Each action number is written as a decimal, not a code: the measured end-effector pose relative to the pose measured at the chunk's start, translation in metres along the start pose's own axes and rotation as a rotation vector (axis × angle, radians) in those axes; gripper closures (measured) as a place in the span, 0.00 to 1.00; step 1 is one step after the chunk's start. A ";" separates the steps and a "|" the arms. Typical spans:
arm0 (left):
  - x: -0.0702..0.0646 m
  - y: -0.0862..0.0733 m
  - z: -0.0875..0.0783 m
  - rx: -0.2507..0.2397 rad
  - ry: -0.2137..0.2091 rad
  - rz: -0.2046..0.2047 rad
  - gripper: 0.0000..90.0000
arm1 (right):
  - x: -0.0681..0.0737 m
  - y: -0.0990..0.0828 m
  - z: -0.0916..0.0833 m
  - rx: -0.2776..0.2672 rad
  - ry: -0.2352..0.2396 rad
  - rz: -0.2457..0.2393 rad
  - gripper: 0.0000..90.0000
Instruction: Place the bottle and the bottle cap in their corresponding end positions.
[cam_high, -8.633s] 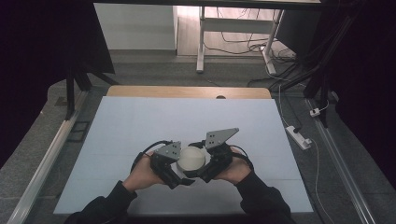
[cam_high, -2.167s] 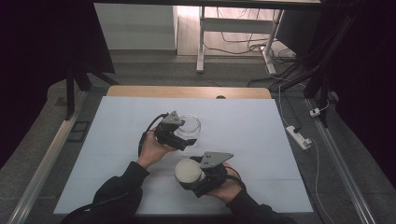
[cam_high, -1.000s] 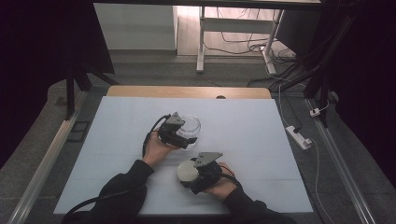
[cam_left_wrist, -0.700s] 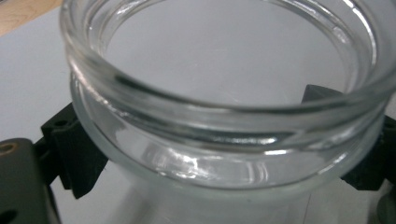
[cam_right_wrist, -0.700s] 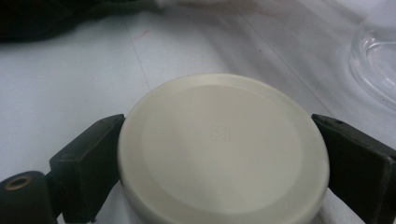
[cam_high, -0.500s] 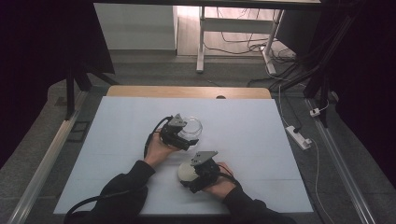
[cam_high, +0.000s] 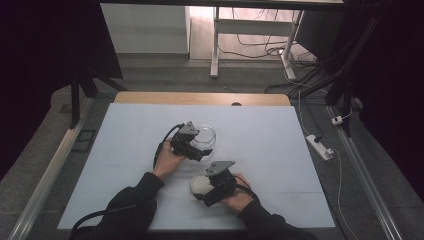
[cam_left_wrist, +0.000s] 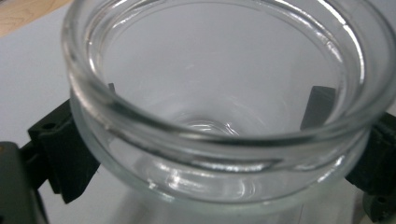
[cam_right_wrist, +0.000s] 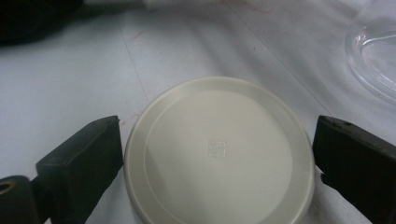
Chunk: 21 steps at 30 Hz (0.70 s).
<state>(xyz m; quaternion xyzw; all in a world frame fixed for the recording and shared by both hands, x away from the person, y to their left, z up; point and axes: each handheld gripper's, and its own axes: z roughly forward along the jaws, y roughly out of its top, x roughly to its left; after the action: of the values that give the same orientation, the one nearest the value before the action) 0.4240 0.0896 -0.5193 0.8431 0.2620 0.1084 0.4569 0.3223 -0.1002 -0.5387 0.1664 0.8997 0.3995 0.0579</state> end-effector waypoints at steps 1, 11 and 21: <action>0.001 0.000 -0.001 0.000 -0.005 -0.004 0.02 | 0.000 0.000 -0.001 -0.006 0.005 0.007 0.02; 0.000 0.003 -0.010 -0.015 -0.028 -0.023 0.00 | 0.000 0.002 -0.005 -0.051 0.008 0.016 0.02; 0.001 0.003 -0.021 -0.005 -0.027 -0.047 0.00 | -0.001 0.004 -0.012 -0.083 0.008 0.031 0.02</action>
<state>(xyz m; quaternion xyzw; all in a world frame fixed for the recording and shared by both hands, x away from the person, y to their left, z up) 0.4168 0.1034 -0.5047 0.8370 0.2752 0.0870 0.4650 0.3208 -0.1067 -0.5275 0.1762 0.8798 0.4381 0.0552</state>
